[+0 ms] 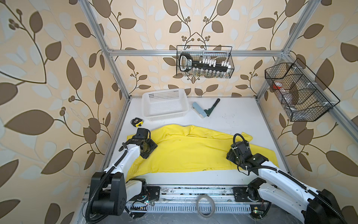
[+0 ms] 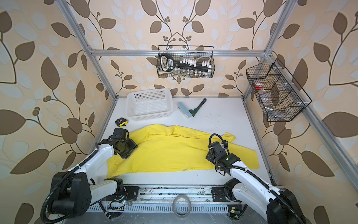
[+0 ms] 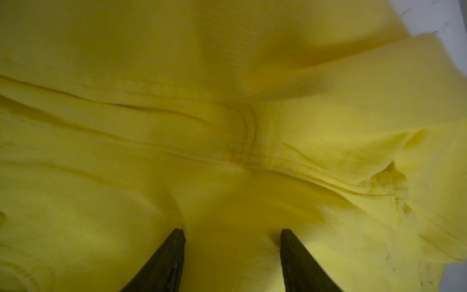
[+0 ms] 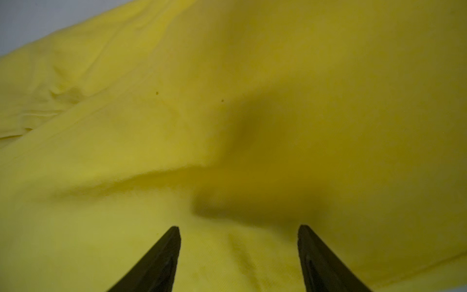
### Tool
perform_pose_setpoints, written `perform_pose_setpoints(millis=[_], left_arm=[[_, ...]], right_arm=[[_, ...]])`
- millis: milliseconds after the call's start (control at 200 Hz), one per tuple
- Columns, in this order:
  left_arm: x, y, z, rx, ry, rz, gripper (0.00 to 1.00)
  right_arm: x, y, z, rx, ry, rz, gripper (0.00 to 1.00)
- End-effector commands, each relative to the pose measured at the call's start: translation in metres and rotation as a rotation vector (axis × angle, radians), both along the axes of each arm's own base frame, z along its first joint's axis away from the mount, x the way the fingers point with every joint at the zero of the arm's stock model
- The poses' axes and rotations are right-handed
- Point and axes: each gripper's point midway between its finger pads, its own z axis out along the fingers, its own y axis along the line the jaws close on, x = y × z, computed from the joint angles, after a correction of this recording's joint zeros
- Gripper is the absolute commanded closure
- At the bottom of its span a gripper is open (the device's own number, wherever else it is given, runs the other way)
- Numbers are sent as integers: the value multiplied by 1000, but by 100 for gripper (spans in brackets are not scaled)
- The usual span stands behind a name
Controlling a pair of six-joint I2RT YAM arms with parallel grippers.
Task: Fold and stack the trousers
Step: Flatten out the trousers at the center of the table, then smooth out the trousers at the center of the table.
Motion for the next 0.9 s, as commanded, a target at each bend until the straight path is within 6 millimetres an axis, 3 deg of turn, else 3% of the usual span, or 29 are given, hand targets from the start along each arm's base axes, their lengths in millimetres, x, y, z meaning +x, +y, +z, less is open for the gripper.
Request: perform_pose_setpoints(millis=[0, 365, 530, 645, 745, 810, 895], left_arm=[[-3, 7, -4, 48, 6, 24, 40], [-2, 37, -25, 165, 85, 59, 38], [6, 48, -23, 197, 87, 83, 36], [19, 48, -18, 182, 65, 84, 35], [31, 46, -11, 177, 58, 60, 34], [37, 50, -2, 206, 46, 54, 34], [45, 53, 9, 226, 31, 45, 34]], right_arm=[[-15, -17, -14, -25, 59, -67, 26], [-25, -60, -19, -33, 99, -278, 26], [-25, -78, -11, -51, 96, -288, 30], [7, -39, 19, 34, -6, -80, 36], [26, 0, 53, -34, -110, 81, 36], [30, 24, 55, -31, -116, 151, 38], [32, 52, 41, -18, -101, 228, 42]])
